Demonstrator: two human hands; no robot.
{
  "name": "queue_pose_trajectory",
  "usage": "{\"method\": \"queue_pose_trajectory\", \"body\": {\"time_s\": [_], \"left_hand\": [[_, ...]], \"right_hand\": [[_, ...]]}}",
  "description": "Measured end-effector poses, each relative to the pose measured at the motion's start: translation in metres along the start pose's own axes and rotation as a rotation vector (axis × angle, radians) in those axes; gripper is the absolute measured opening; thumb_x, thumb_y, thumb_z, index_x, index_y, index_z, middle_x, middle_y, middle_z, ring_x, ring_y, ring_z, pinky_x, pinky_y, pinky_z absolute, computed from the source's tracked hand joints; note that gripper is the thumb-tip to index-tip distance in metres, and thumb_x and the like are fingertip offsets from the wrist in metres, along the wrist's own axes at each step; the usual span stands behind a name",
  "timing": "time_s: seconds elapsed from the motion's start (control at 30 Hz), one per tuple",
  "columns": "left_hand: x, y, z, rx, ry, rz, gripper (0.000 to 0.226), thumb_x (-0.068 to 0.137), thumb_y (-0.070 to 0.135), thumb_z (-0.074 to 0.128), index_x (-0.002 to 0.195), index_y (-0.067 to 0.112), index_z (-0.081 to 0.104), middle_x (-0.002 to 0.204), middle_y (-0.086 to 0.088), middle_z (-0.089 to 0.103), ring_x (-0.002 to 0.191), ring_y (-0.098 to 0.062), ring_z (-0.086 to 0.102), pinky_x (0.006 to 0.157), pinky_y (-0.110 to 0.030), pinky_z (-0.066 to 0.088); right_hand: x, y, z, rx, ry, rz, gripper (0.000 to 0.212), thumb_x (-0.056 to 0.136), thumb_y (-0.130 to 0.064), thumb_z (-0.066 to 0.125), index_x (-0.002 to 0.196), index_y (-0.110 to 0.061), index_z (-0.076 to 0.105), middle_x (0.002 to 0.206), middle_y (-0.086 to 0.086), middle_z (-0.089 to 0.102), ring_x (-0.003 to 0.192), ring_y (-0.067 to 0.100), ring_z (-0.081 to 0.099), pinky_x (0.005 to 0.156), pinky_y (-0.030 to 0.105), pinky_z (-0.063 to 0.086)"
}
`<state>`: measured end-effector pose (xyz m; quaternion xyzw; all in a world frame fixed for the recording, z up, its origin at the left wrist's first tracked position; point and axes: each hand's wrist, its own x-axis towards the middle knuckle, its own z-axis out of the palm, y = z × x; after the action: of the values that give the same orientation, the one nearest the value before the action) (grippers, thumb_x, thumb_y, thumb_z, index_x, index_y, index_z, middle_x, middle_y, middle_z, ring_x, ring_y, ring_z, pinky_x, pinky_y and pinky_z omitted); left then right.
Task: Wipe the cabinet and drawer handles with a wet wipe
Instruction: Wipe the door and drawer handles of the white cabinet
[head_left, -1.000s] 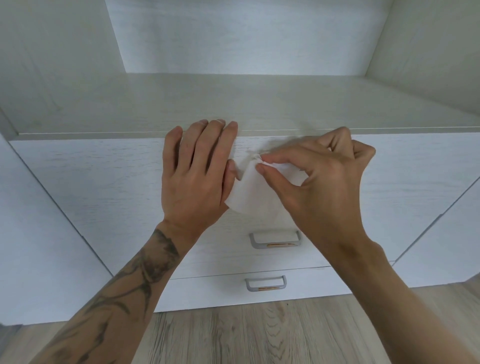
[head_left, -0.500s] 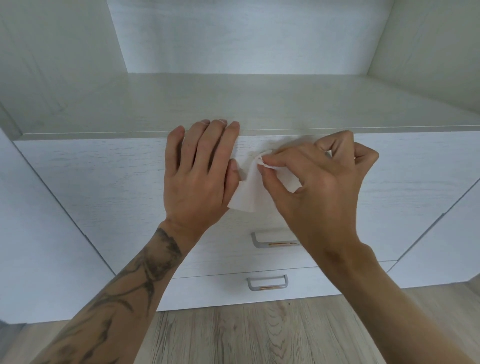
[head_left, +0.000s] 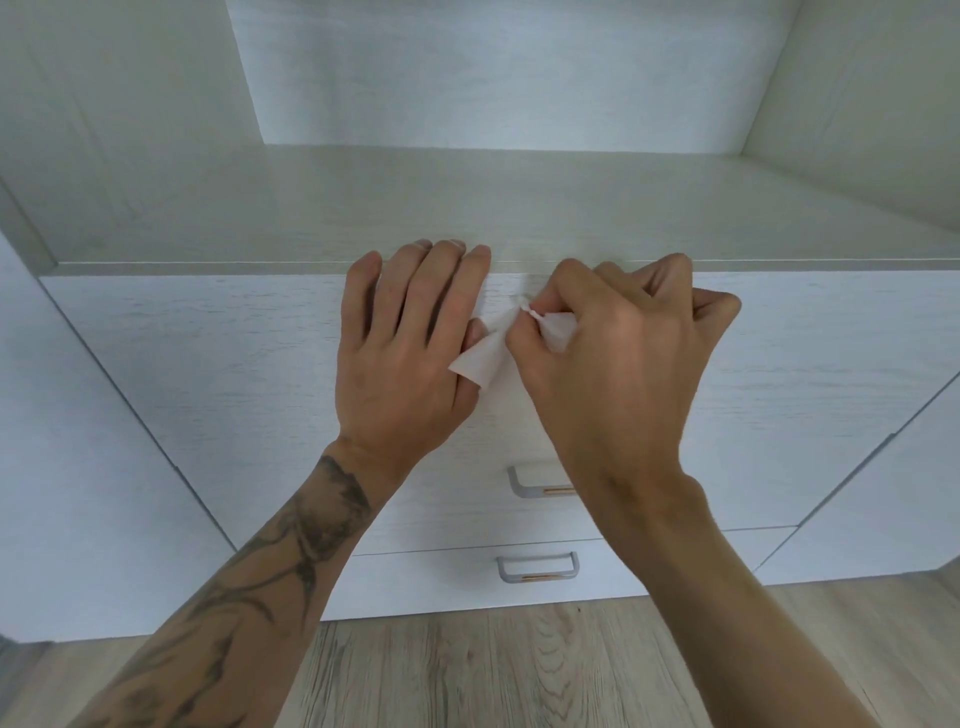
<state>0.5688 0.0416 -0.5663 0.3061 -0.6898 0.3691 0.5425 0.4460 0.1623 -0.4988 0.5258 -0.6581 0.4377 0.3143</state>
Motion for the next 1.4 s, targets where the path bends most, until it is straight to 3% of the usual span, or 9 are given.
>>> {"method": "queue_pose_trajectory", "body": {"time_s": [0.17, 0.37, 0.6, 0.8, 1.07, 1.13, 1.23, 1.33, 1.4], "left_hand": [[0.001, 0.0, 0.0, -0.007, 0.0, -0.003, 0.045, 0.103, 0.023, 0.055, 0.146, 0.009, 0.057, 0.142, -0.011, 0.059, 0.135, -0.031, 0.053, 0.124, -0.048, 0.03], [0.001, 0.001, -0.002, 0.004, -0.012, -0.007, 0.044, 0.106, 0.025, 0.052, 0.146, 0.008, 0.057, 0.141, -0.012, 0.062, 0.134, -0.031, 0.055, 0.123, -0.049, 0.03], [0.002, 0.002, -0.007, -0.007, -0.038, -0.009, 0.044, 0.104, 0.019, 0.051, 0.147, 0.008, 0.057, 0.141, -0.014, 0.063, 0.133, -0.033, 0.054, 0.123, -0.05, 0.029], [0.003, 0.001, -0.007, -0.004, -0.036, -0.002, 0.045, 0.106, 0.021, 0.045, 0.148, 0.008, 0.056, 0.142, -0.013, 0.062, 0.134, -0.032, 0.053, 0.123, -0.049, 0.029], [0.001, 0.0, -0.005, 0.006, -0.036, -0.004, 0.045, 0.107, 0.021, 0.045, 0.149, 0.008, 0.055, 0.142, -0.015, 0.061, 0.134, -0.033, 0.053, 0.124, -0.05, 0.029], [0.0, 0.0, -0.005, 0.006, -0.042, -0.003, 0.045, 0.107, 0.021, 0.045, 0.149, 0.008, 0.054, 0.143, -0.015, 0.06, 0.134, -0.033, 0.053, 0.125, -0.05, 0.028], [0.001, 0.0, -0.005, 0.008, -0.036, 0.001, 0.045, 0.107, 0.022, 0.044, 0.149, 0.008, 0.054, 0.143, -0.014, 0.06, 0.134, -0.033, 0.054, 0.124, -0.05, 0.028], [0.001, 0.0, -0.005, 0.006, -0.046, 0.0, 0.046, 0.107, 0.022, 0.045, 0.15, 0.008, 0.053, 0.144, -0.014, 0.058, 0.134, -0.033, 0.053, 0.125, -0.05, 0.028], [0.001, 0.0, -0.005, 0.009, -0.047, -0.001, 0.046, 0.107, 0.021, 0.046, 0.15, 0.008, 0.053, 0.144, -0.014, 0.058, 0.134, -0.034, 0.053, 0.124, -0.051, 0.029]], "right_hand": [[-0.008, 0.016, -0.005, 0.069, 0.009, -0.105, 0.01, 0.086, -0.024, 0.076, 0.078, -0.024, 0.071, 0.077, -0.012, 0.069, 0.084, 0.024, 0.052, 0.082, 0.035, 0.021], [-0.001, 0.014, 0.001, 0.045, -0.004, -0.153, 0.011, 0.084, -0.018, 0.075, 0.076, -0.022, 0.068, 0.072, -0.009, 0.066, 0.08, 0.027, 0.051, 0.078, 0.038, 0.023], [0.003, 0.065, -0.003, 0.385, -0.134, -0.328, 0.009, 0.095, -0.033, 0.079, 0.091, -0.024, 0.08, 0.098, -0.015, 0.076, 0.097, 0.025, 0.055, 0.087, 0.041, 0.025], [0.002, 0.108, -0.014, 0.464, -0.175, -0.22, 0.011, 0.094, -0.033, 0.08, 0.092, -0.023, 0.08, 0.103, -0.016, 0.074, 0.101, 0.029, 0.056, 0.09, 0.052, 0.03], [0.0, 0.087, -0.005, 0.489, -0.183, -0.221, 0.011, 0.094, -0.037, 0.078, 0.094, -0.026, 0.079, 0.102, -0.024, 0.072, 0.1, 0.016, 0.05, 0.09, 0.04, 0.027], [-0.004, 0.105, -0.009, 0.485, -0.161, -0.184, 0.009, 0.094, -0.035, 0.079, 0.094, -0.026, 0.079, 0.103, -0.027, 0.069, 0.103, 0.014, 0.049, 0.091, 0.043, 0.03], [-0.006, 0.124, -0.017, 0.517, -0.159, -0.098, 0.003, 0.095, -0.032, 0.079, 0.095, -0.03, 0.077, 0.109, -0.019, 0.072, 0.108, 0.018, 0.052, 0.093, 0.05, 0.038], [-0.007, 0.125, -0.016, 0.534, -0.115, -0.048, 0.009, 0.093, -0.027, 0.081, 0.1, -0.03, 0.076, 0.118, -0.003, 0.06, 0.108, 0.026, 0.055, 0.093, 0.041, 0.044], [-0.011, 0.121, -0.016, 0.59, -0.101, 0.05, 0.012, 0.093, -0.025, 0.08, 0.103, -0.031, 0.074, 0.111, 0.002, 0.056, 0.105, 0.022, 0.057, 0.089, 0.023, 0.044]]}}
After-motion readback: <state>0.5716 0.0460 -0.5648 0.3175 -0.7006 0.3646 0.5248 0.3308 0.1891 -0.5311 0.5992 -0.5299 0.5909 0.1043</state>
